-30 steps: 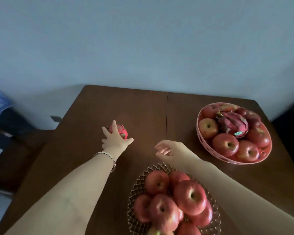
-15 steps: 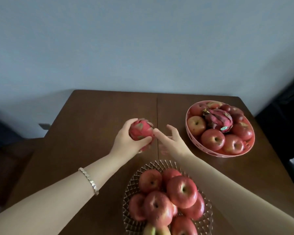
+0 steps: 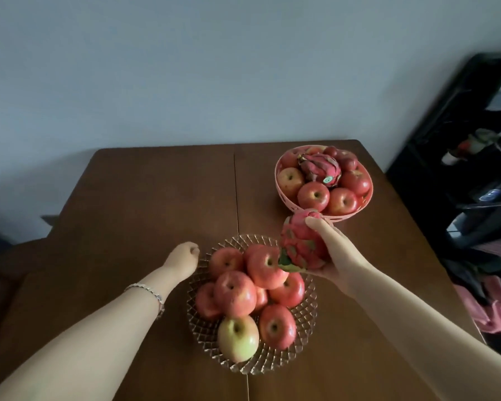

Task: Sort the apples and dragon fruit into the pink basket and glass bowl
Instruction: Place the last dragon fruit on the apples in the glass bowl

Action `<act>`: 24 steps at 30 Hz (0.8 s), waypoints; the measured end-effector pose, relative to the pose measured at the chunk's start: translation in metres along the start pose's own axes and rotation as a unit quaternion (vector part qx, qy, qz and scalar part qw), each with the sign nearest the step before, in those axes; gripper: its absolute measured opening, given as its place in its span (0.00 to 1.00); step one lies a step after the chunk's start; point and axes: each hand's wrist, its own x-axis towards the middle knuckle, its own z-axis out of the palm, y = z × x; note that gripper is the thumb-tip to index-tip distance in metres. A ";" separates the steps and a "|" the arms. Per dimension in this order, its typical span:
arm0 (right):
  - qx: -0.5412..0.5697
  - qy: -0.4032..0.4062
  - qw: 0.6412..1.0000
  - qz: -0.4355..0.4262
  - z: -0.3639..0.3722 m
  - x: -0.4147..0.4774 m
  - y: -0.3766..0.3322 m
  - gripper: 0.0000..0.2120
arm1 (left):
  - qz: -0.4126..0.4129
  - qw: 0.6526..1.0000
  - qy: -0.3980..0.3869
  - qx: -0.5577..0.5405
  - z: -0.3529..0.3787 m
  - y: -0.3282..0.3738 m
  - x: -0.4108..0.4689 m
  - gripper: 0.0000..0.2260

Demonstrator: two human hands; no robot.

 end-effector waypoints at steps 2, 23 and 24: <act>-0.029 0.011 1.000 0.005 -0.009 -0.009 0.008 0.25 | -0.016 1.000 -0.011 -0.007 0.016 -0.011 0.000 0.14; -0.257 0.021 0.965 -0.043 -0.007 -0.023 0.064 0.29 | 0.056 0.987 0.125 -0.083 0.049 -0.016 -0.126 0.24; -0.285 0.030 0.957 -0.044 -0.004 -0.020 0.068 0.29 | 0.132 0.979 0.139 -0.074 0.047 -0.007 -0.130 0.23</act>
